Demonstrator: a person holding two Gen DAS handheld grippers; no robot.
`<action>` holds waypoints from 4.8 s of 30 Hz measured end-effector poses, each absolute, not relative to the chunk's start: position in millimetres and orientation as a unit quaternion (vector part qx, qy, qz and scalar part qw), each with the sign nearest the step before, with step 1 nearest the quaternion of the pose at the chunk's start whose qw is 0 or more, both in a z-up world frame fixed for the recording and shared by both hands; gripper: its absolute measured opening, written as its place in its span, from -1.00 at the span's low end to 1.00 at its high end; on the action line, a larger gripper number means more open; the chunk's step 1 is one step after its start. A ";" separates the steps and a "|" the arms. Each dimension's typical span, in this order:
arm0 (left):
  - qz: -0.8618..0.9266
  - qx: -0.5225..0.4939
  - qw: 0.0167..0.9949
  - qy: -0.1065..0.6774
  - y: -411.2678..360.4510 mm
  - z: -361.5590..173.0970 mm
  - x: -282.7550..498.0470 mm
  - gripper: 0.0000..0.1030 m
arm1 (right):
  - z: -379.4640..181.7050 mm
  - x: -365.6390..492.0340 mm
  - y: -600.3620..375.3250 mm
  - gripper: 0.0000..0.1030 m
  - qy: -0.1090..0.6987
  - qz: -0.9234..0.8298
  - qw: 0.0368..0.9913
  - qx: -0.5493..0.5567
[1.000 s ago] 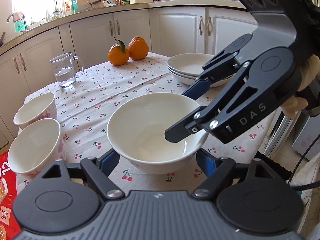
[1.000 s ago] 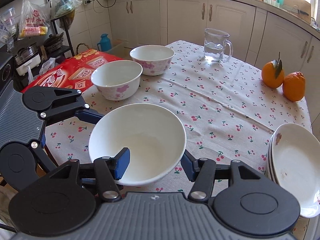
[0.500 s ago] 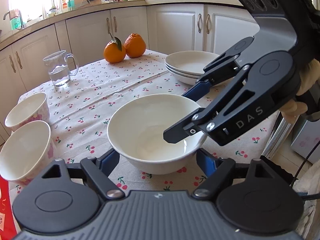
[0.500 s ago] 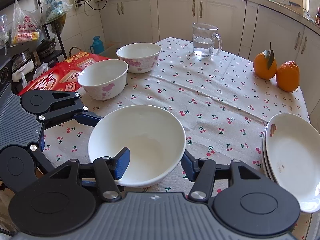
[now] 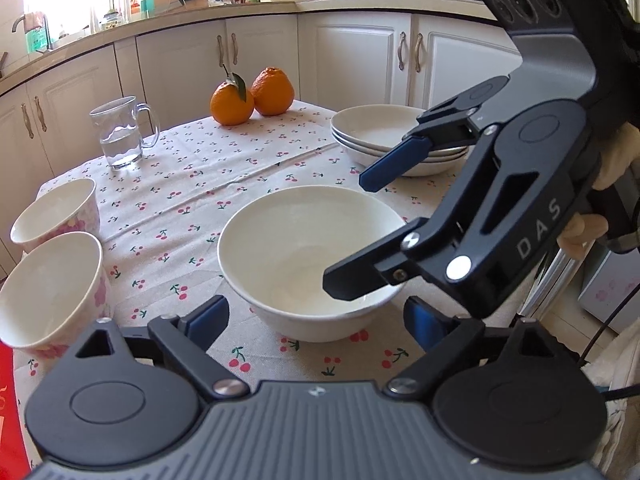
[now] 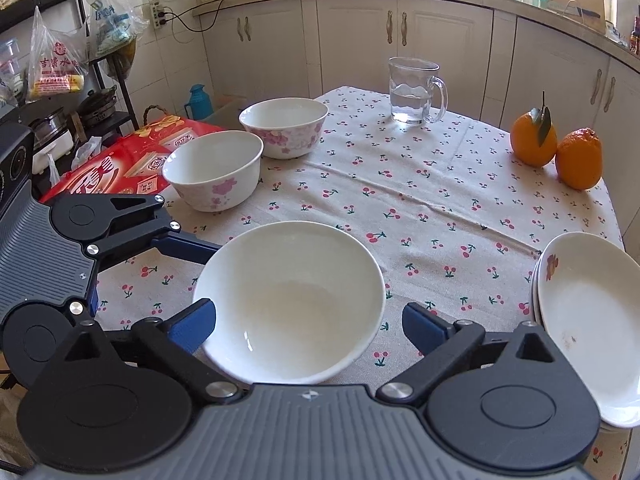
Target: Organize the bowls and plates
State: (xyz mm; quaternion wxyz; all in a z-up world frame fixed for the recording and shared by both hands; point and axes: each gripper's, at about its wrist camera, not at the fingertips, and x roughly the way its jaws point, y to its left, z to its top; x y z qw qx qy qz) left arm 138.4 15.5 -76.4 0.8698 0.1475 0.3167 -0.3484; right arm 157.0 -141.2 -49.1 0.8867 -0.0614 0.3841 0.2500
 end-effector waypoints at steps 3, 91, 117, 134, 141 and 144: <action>-0.345 0.142 0.871 0.319 20.7 -74.6 132.7 0.83 | -47.5 156.9 -140.9 1.00 0.383 0.245 0.889 -0.061; -0.168 0.087 0.942 0.279 127.4 -81.2 207.2 0.74 | -52.3 317.2 3.3 0.20 0.443 0.379 0.808 -0.083; -0.207 0.090 0.937 0.267 85.8 -33.9 162.6 0.74 | -5.9 257.7 -54.6 0.21 0.410 0.376 0.829 -0.057; -0.266 0.101 0.922 0.262 30.6 -24.6 132.3 0.74 | 8.2 197.6 -125.8 0.21 0.395 0.337 0.853 -0.055; -0.283 0.108 0.914 0.269 13.2 -29.6 127.6 0.74 | 3.2 183.3 -147.3 0.21 0.399 0.320 0.858 -0.045; -0.288 0.107 0.910 0.279 9.2 -34.1 129.9 0.74 | -1.0 179.6 -154.0 0.21 0.401 0.315 0.859 -0.041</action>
